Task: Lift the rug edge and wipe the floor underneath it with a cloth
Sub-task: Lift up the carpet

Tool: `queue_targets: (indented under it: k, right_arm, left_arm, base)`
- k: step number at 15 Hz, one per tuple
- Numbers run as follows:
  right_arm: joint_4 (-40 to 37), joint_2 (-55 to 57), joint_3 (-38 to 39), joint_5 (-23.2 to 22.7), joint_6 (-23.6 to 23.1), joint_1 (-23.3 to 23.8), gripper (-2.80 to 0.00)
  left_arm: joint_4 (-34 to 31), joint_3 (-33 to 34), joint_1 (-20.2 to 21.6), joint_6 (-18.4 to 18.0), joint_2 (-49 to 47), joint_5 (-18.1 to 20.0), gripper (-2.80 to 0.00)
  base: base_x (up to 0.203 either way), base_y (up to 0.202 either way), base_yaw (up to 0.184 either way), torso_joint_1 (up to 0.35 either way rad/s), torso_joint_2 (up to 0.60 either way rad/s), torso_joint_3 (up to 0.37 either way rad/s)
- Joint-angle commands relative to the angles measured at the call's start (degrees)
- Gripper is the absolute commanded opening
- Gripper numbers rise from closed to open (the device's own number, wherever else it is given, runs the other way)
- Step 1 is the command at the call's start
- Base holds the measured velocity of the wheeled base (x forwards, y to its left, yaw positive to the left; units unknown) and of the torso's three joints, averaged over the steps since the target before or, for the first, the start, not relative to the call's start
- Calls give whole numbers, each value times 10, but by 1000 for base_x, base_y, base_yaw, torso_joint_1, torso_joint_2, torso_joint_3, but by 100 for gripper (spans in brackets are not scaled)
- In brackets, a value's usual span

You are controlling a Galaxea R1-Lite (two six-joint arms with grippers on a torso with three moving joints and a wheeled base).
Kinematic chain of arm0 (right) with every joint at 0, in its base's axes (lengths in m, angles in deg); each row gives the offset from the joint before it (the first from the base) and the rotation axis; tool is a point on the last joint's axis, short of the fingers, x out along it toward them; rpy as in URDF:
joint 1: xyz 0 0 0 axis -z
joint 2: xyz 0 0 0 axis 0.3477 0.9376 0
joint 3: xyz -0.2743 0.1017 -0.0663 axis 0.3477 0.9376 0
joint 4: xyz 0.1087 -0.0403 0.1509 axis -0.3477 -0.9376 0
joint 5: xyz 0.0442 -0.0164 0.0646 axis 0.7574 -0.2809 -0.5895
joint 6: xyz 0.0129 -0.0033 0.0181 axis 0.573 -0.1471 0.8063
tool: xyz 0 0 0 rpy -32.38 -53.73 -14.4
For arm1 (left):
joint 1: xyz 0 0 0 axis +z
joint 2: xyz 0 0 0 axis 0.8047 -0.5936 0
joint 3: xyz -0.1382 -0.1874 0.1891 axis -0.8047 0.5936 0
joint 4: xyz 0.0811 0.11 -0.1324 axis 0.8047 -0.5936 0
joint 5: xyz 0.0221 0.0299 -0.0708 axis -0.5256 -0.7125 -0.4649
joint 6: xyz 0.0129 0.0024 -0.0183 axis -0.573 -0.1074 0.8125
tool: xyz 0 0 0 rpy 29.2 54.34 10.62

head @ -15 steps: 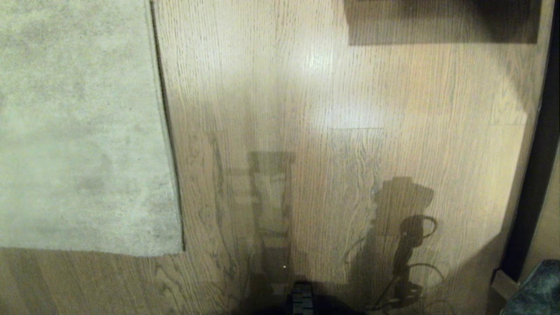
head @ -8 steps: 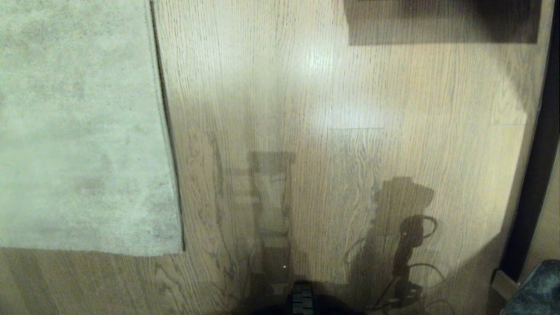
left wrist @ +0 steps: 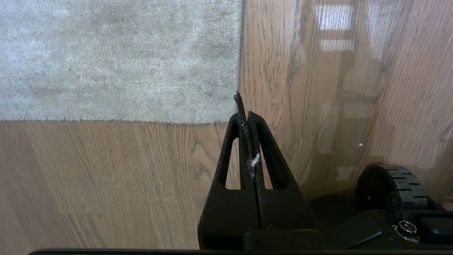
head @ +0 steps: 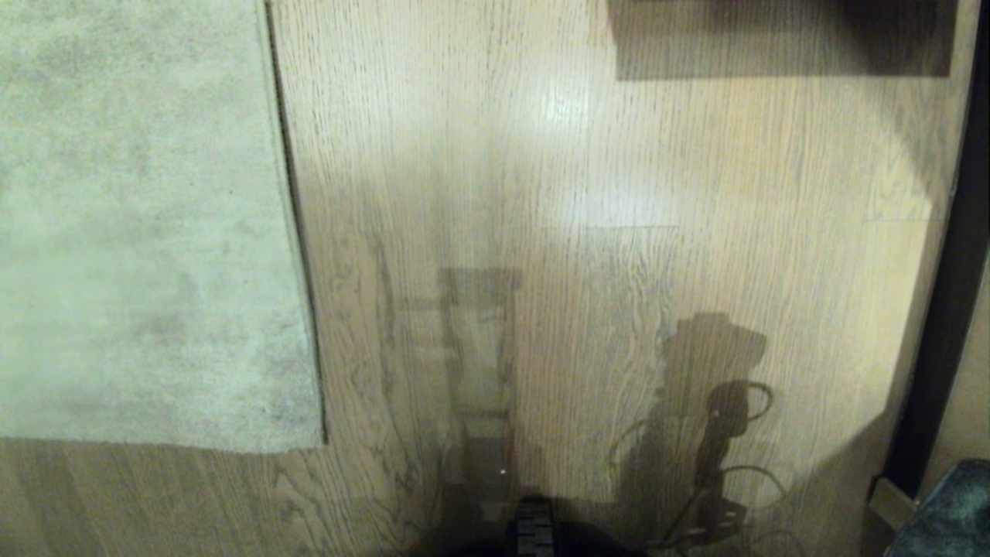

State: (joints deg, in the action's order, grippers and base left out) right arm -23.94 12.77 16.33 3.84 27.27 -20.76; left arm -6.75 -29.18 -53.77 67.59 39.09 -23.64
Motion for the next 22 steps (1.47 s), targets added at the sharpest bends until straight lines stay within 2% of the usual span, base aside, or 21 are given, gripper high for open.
queue_targets:
  k: [1, 22]
  right_arm:
    - [0, 1, 0, 0, 0, 0, -280]
    - [0, 1, 0, 0, 0, 0, -280]
  left_arm:
    - [0, 0, 0, 0, 0, 0, -280]
    - [0, 0, 0, 0, 0, 0, -280]
  base:
    - [0, 0, 0, 0, 0, 0]
    - [0, 0, 0, 0, 0, 0]
